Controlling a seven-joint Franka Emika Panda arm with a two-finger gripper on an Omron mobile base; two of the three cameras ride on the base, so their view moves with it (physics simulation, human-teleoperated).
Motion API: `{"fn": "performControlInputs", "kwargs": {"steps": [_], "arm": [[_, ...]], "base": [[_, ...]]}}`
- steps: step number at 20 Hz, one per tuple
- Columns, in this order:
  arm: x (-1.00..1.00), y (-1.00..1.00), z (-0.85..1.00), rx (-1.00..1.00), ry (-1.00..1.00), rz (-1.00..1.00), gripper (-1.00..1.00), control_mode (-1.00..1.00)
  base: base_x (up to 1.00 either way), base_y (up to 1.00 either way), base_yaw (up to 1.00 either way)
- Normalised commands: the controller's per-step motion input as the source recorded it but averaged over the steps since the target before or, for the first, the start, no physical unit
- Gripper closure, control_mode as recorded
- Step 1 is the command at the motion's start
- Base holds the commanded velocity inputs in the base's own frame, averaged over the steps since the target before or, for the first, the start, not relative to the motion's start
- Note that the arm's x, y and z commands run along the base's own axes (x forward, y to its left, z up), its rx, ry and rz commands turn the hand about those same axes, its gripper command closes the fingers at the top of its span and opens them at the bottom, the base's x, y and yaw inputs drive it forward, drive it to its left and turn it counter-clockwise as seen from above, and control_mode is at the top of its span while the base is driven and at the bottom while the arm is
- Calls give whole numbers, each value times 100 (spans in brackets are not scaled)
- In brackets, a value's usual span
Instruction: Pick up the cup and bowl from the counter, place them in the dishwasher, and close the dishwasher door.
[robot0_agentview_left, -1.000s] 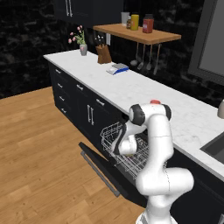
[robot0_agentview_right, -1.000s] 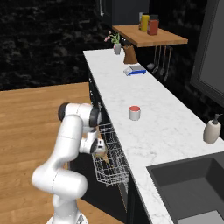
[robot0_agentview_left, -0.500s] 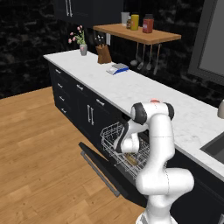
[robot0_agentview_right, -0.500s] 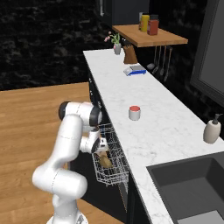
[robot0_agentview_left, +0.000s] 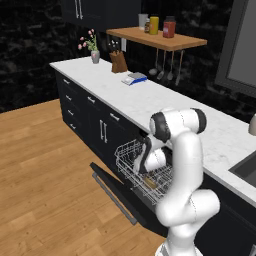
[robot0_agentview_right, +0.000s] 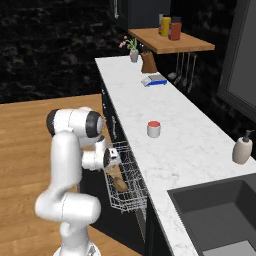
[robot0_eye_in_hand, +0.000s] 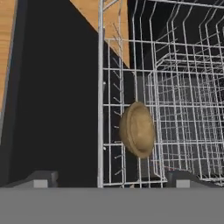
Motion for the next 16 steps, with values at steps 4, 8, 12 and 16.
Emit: {"fn": "performControlInputs", "kwargs": {"steps": [4, 8, 12, 16], "arm": [[-28, 57, 100, -30, -6, 0, -100, -100], [-37, 56, 100, -28, -2, 3, -100, -100], [-31, 48, 100, -21, -1, 0, -100, -100], [-10, 27, 100, -17, 0, 0, -100, -100]], "base": [[0, 0, 0], [0, 0, 0], [0, 0, 0], [0, 0, 0]]}}
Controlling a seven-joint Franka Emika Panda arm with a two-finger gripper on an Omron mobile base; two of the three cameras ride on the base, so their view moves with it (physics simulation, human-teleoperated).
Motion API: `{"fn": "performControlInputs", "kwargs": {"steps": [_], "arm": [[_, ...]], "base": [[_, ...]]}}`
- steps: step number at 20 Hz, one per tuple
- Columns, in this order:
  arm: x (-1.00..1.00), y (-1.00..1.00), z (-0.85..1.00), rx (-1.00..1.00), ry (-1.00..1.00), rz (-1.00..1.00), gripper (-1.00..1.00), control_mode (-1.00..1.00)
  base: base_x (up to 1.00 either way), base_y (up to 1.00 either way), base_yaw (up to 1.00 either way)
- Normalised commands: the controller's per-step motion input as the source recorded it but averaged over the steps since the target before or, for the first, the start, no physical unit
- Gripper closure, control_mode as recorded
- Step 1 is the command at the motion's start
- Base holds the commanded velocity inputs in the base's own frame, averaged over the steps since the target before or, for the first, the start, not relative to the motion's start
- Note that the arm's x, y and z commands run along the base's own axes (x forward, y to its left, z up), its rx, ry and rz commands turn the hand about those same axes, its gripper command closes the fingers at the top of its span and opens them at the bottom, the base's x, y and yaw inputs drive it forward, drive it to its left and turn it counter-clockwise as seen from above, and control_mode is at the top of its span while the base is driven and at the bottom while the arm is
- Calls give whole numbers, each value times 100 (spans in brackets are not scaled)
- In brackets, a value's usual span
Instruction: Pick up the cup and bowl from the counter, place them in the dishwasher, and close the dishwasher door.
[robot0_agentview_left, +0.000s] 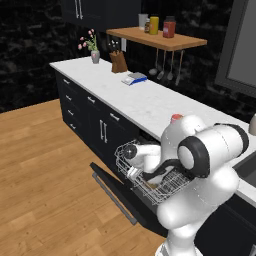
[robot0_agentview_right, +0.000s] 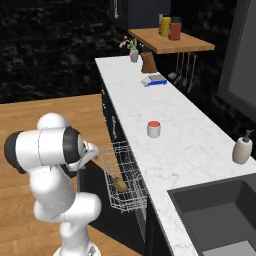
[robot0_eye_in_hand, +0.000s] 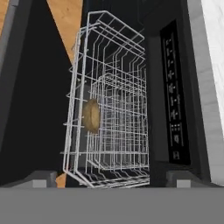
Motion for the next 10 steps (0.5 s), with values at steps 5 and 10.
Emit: {"fn": "performControlInputs", "kwargs": {"steps": [5, 10], "arm": [[0, 8, 100, -13, 0, 0, -100, -100], [4, -1, 100, -5, 1, 0, -100, -100]], "base": [[0, 0, 0], [0, 0, 0]]}}
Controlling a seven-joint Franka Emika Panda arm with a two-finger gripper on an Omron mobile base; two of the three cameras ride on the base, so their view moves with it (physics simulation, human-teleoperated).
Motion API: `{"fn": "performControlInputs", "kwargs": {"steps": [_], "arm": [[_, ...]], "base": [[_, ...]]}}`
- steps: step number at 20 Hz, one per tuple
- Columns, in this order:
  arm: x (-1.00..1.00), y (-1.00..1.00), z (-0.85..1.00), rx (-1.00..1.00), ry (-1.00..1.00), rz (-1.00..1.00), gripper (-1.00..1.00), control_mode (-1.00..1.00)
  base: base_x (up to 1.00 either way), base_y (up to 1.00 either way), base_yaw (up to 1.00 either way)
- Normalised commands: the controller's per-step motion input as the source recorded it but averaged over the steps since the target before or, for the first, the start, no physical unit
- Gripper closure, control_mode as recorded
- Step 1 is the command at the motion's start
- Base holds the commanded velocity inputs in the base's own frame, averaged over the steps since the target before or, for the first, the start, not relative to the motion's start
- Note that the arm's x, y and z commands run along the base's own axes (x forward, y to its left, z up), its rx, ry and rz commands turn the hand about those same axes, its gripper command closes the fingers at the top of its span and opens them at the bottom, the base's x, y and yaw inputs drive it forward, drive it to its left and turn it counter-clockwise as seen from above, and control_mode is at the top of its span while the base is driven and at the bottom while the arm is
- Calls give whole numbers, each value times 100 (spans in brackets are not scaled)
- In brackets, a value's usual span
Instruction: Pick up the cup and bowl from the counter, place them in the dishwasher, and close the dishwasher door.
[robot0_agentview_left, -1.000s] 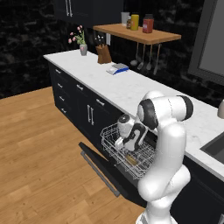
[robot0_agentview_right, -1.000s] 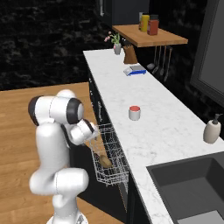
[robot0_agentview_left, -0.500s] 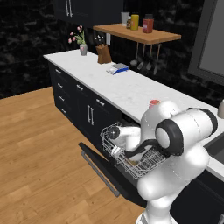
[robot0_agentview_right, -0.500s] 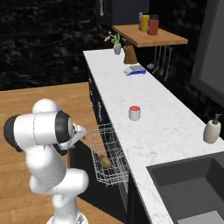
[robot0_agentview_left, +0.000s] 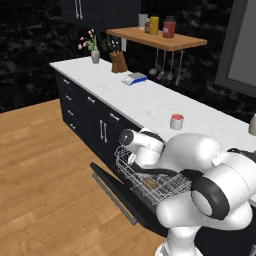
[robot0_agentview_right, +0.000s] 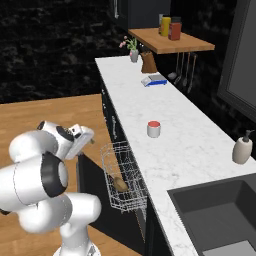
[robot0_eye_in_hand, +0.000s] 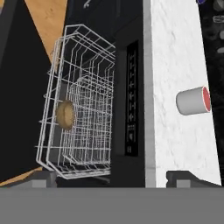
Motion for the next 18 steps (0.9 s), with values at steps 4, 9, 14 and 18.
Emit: {"fn": "performControlInputs", "kwargs": {"steps": [4, 9, 14, 18], "arm": [[22, -25, 100, 0, 14, 0, -100, -100], [14, -61, 47, 0, 19, 0, -100, -100], [0, -85, 24, 0, 4, 0, -100, -100], [0, -59, 13, 2, 3, 1, -100, -100]], "base": [[0, 0, 0], [0, 0, 0], [0, 0, 0], [0, 0, 0]]}}
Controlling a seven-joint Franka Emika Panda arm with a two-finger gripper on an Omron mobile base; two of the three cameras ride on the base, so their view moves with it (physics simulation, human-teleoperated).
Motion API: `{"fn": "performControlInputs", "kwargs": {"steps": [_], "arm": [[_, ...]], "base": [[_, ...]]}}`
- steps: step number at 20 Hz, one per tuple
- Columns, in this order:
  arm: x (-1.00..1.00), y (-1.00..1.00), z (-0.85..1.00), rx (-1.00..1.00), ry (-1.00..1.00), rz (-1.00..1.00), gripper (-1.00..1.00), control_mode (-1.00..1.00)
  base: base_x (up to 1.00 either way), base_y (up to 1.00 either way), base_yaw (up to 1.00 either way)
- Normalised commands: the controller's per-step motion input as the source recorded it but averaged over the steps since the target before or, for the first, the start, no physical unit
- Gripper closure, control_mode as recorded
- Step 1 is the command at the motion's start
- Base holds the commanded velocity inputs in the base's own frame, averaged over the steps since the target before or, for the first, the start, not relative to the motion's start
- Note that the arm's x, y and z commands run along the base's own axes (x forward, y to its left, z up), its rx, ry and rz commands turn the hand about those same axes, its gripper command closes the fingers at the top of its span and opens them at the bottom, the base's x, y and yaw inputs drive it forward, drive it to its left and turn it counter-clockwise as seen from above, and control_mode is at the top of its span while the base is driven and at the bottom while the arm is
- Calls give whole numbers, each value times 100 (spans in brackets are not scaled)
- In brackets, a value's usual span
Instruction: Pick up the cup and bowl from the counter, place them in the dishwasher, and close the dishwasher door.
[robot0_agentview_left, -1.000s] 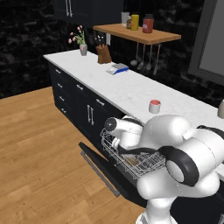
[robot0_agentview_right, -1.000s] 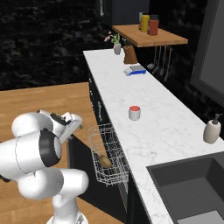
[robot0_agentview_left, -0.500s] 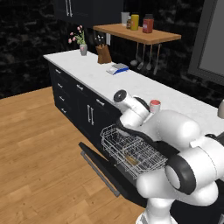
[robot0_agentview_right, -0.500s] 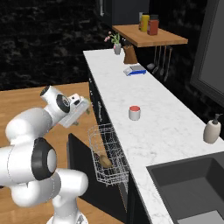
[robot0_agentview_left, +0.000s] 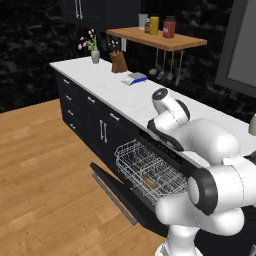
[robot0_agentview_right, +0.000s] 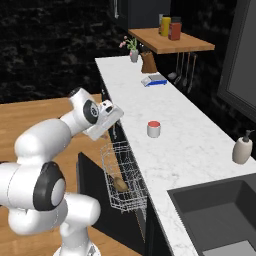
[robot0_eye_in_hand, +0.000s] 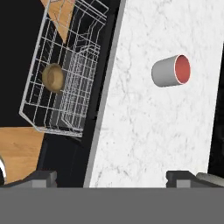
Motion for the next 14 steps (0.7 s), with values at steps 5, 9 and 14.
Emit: {"fn": "performControlInputs", "kwargs": {"steps": [5, 9, 14], "arm": [[0, -50, 0, 9, 3, 0, -100, -100], [33, -78, 0, 19, 2, 0, -100, -100], [90, -33, -3, 10, 2, 0, -100, -100]], "base": [[0, 0, 0], [0, 0, 0], [0, 0, 0]]}}
